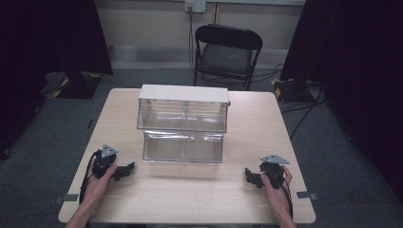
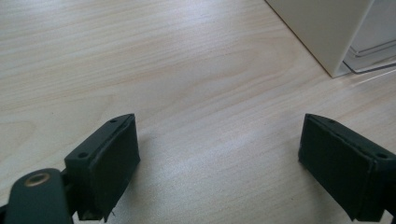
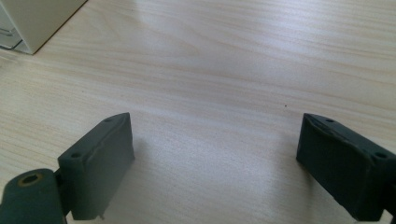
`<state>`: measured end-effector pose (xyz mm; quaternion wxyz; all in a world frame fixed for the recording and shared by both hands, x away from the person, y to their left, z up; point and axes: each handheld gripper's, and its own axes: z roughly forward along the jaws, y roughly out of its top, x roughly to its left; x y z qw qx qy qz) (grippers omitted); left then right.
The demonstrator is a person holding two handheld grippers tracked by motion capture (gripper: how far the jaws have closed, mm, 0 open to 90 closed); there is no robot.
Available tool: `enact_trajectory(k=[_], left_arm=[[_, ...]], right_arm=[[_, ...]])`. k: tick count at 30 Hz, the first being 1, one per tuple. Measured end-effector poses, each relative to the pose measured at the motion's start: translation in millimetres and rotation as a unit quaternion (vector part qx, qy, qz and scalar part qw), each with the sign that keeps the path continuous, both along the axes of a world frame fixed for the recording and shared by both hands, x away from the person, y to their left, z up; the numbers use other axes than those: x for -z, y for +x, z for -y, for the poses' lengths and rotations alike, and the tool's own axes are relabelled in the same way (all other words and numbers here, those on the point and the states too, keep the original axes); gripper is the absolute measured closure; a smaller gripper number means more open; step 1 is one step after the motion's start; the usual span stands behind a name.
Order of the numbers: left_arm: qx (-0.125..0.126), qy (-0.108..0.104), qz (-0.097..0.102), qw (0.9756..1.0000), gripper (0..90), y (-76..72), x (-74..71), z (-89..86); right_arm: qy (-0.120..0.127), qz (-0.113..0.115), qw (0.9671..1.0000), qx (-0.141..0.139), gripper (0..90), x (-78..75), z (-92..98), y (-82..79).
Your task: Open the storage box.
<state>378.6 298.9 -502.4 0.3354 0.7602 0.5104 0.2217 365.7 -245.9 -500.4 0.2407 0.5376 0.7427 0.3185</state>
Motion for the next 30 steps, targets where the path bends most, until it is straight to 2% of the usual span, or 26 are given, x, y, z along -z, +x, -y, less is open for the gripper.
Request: enact_trajectory(k=[11, 13, 15, 19, 30], left_arm=[[0.0, 0.0, 0.0, 1.0, 11.7, 0.0, 0.0, 0.0], [0.0, 0.0, 0.0, 1.0, 11.7, 0.1, 0.0, 0.0], [0.0, 0.0, 0.0, 1.0, 11.7, 0.1, 0.0, 0.0], [0.0, 0.0, 0.0, 1.0, 11.7, 0.1, 0.0, 0.0], [0.0, 0.0, 0.0, 1.0, 11.7, 0.1, 0.0, 0.0]], right_arm=[[-0.001, -0.004, 1.0, 0.001, 10.5, -0.8, -0.3, -0.4], [0.003, -0.008, 1.0, 0.002, 13.3, -2.1, -0.7, -1.3], [0.015, -0.011, 0.9997, -0.015, 14.4, -4.5, -2.8, -2.8], [0.02, 0.006, 0.9995, -0.022, 14.2, -11.2, -7.7, -3.7], [0.045, 0.016, 0.9969, -0.062, 14.3, -23.7, -22.8, -7.8]])
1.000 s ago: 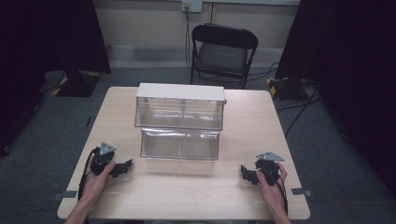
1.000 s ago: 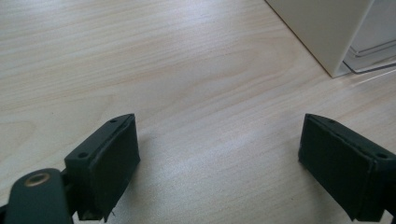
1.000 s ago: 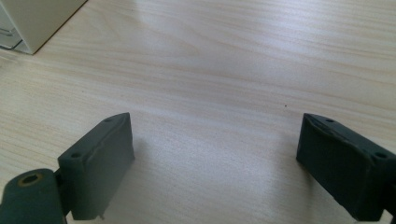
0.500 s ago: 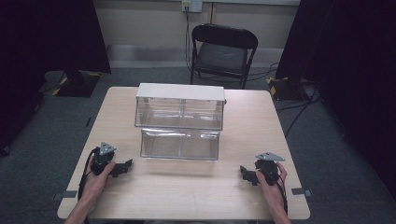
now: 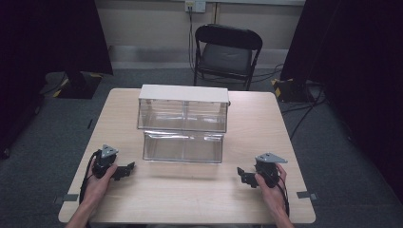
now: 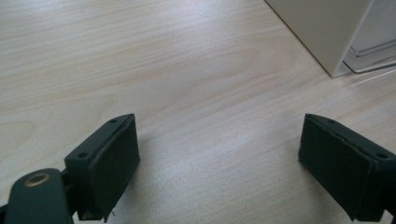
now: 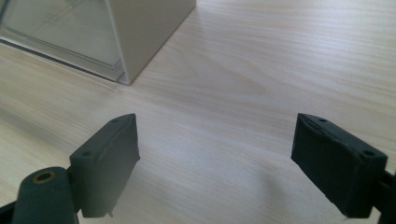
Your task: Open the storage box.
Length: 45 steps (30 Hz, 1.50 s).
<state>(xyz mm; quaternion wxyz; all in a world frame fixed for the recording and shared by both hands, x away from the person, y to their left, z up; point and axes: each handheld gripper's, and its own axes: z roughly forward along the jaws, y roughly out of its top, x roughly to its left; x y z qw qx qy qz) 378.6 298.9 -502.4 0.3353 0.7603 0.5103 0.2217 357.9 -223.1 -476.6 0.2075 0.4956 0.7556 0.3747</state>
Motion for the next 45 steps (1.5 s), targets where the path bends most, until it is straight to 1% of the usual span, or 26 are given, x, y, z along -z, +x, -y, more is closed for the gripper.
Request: enact_trajectory(k=[2, 7, 12, 13, 21, 26, 34, 40, 45], left_arm=[[0.0, 0.0, 0.0, 1.0, 11.7, 0.0, 0.0, 0.0], [0.0, 0.0, 0.0, 1.0, 11.7, 0.0, 0.0, 0.0], [0.0, 0.0, 0.0, 1.0, 11.7, 0.0, 0.0, 0.0], [0.0, 0.0, 0.0, 1.0, 11.7, 0.0, 0.0, 0.0], [0.0, 0.0, 0.0, 1.0, 11.7, 0.0, 0.0, 0.0], [0.0, 0.0, 0.0, 1.0, 11.7, 0.0, 0.0, 0.0], [0.0, 0.0, 0.0, 1.0, 11.7, -0.1, 0.0, 0.0], [0.0, 0.0, 0.0, 1.0, 11.7, 0.0, 0.0, 0.0], [0.0, 0.0, 0.0, 1.0, 11.7, -0.1, 0.0, 0.0]], right_arm=[[-0.001, 0.003, 1.0, -0.007, 14.3, -1.9, -3.7, -0.7], [0.005, 0.004, 0.9996, -0.029, 14.3, -4.8, -13.4, -1.8], [0.003, 0.003, 0.9988, -0.049, 14.3, -6.5, -23.4, -2.6], [0.006, 0.002, 0.9986, -0.052, 14.3, -6.6, -25.2, -2.6], [0.013, 0.002, 0.9978, -0.065, 14.3, -10.0, -34.8, -2.3], [0.014, 0.007, 0.9973, -0.071, 14.2, -13.5, -41.5, -0.5], [0.004, 0.009, 0.9963, -0.086, 14.2, -14.7, -53.2, 1.1], [0.003, 0.009, 0.9963, -0.086, 14.3, -15.1, -61.2, 7.8], [-0.007, 0.01, 0.995, -0.1, 14.2, -16.0, -72.4, 12.6]])
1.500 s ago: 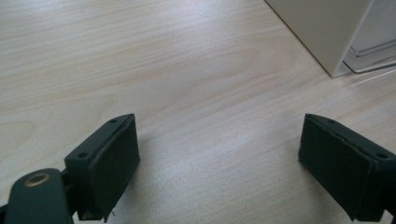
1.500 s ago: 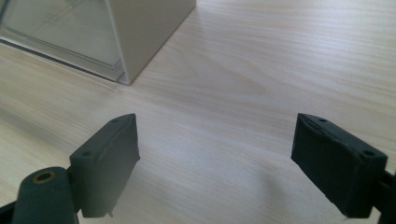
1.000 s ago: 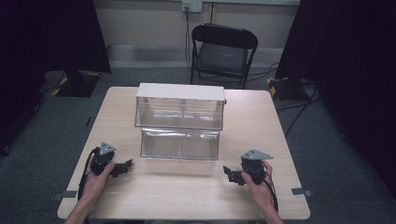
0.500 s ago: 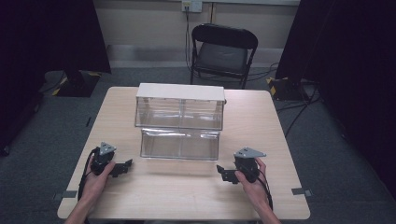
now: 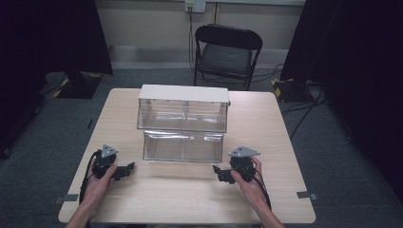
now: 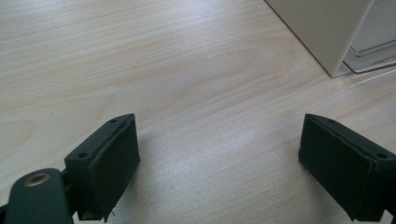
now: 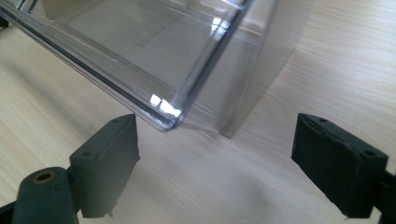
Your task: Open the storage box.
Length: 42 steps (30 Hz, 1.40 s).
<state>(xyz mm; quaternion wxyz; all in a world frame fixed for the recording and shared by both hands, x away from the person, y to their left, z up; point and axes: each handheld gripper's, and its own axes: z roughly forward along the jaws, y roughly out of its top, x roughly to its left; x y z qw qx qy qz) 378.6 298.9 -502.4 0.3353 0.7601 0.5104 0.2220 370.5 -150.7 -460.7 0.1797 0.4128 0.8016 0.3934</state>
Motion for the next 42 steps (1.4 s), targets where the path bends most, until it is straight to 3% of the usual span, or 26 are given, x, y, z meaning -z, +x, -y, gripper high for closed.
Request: enact_trajectory(k=[13, 42], left_arm=[[0.0, 0.0, 0.0, 1.0, 11.7, 0.0, 0.0, 0.0], [0.0, 0.0, 0.0, 1.0, 11.7, 0.0, 0.0, 0.0]], right_arm=[[0.015, -0.002, 0.9999, -0.007, 13.9, 5.4, -14.2, 9.7], [0.022, 0.016, 0.9993, -0.027, 13.9, -3.2, -18.1, 3.8]])
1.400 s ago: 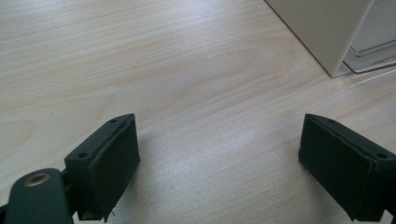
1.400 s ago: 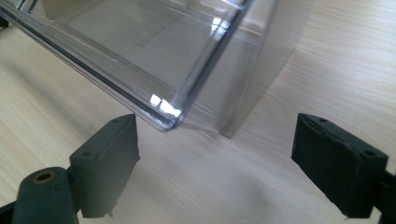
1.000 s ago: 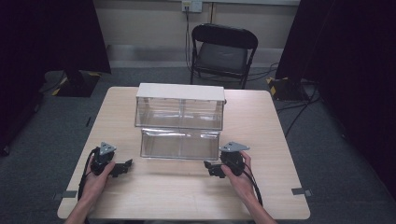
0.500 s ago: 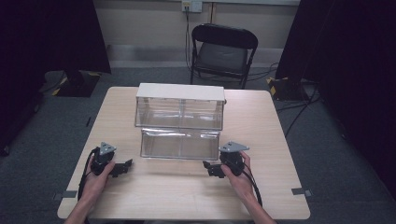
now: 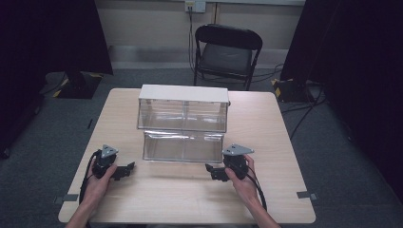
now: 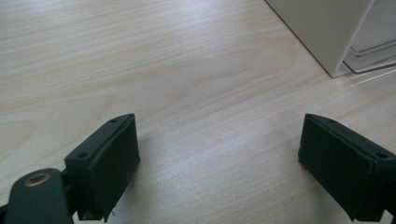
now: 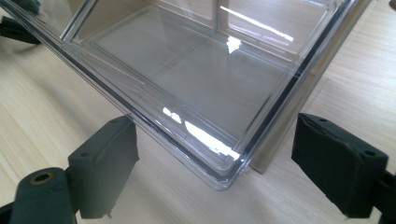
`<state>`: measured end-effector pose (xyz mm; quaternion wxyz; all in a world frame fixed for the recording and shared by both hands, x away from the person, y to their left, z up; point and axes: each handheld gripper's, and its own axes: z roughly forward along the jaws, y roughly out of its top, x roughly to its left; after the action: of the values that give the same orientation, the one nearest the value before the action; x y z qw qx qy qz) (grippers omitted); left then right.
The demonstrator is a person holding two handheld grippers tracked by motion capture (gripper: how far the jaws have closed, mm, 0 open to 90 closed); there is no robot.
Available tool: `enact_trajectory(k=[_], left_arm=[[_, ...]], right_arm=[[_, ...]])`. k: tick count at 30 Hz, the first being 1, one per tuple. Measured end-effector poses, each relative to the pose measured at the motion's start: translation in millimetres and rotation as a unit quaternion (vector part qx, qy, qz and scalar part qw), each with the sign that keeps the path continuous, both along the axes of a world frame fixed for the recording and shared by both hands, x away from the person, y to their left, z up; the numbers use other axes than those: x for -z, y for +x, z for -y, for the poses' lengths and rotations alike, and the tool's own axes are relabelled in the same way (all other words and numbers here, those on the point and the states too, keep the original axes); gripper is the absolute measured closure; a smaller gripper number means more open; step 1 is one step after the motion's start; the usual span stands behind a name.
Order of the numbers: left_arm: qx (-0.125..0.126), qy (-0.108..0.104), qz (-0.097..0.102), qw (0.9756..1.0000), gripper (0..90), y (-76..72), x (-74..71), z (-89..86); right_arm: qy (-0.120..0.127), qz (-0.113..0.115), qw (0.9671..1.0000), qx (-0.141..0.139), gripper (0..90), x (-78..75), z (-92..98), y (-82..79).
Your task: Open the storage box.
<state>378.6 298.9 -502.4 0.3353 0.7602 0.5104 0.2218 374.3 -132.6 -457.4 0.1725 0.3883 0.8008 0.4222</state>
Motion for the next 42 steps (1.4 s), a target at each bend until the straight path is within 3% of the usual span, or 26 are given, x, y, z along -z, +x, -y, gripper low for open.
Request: enact_trajectory(k=[18, 21, 42], left_arm=[[-0.001, 0.001, 0.0, 1.0, 11.7, -0.1, 0.0, 0.0], [0.0, 0.0, 0.0, 1.0, 11.7, -0.1, 0.0, 0.1], [0.0, 0.0, 0.0, 1.0, 11.7, -0.1, 0.0, 0.0]], right_arm=[[-0.004, 0.0, 1.0, 0.008, 14.3, -0.9, 0.3, -2.3], [0.007, -0.001, 1.0, 0.003, 14.2, -2.0, 0.9, -3.5], [0.016, 0.012, 0.9998, -0.005, 13.8, -8.9, 2.7, -7.7]])
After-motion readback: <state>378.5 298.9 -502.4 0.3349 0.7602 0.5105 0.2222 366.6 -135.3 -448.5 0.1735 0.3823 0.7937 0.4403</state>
